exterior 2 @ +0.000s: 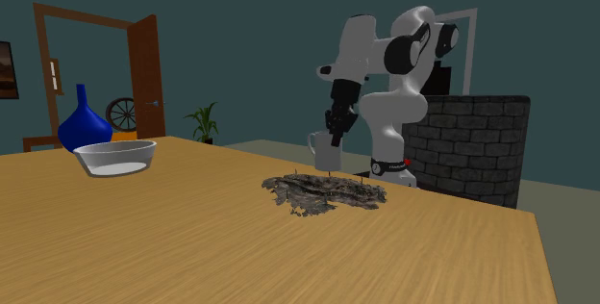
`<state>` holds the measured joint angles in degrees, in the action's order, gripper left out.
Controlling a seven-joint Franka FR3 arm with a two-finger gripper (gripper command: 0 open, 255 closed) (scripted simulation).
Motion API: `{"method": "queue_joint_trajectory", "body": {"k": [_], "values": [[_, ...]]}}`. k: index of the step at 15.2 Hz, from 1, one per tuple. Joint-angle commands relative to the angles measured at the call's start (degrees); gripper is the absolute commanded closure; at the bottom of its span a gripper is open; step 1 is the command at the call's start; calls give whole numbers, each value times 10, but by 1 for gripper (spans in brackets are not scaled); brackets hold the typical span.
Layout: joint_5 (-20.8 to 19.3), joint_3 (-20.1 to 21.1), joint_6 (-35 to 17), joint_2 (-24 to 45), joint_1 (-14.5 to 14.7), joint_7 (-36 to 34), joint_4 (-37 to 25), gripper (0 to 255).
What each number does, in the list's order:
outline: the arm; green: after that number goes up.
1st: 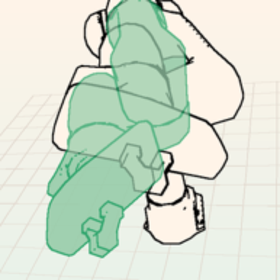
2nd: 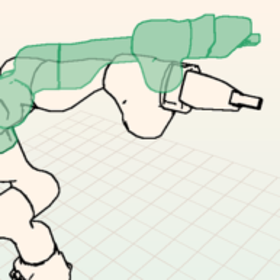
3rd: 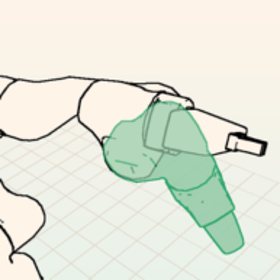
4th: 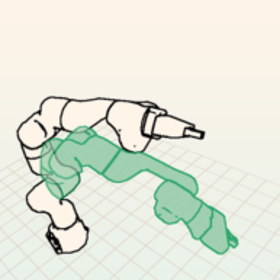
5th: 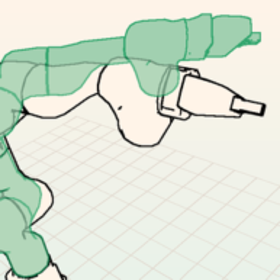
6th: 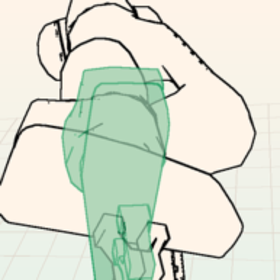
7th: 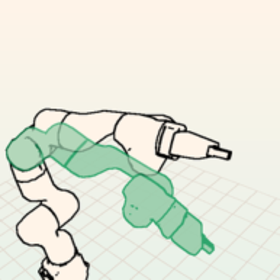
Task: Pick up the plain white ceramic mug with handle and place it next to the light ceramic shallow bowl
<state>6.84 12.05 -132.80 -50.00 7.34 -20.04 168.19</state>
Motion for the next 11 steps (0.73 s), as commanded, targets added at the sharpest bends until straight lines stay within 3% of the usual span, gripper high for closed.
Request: {"method": "queue_joint_trajectory", "body": {"k": [1,11], "values": [[-2,-3,22,-10,-1,1,-13,255],[-12,-15,112,-34,-6,5,-79,255]]}}
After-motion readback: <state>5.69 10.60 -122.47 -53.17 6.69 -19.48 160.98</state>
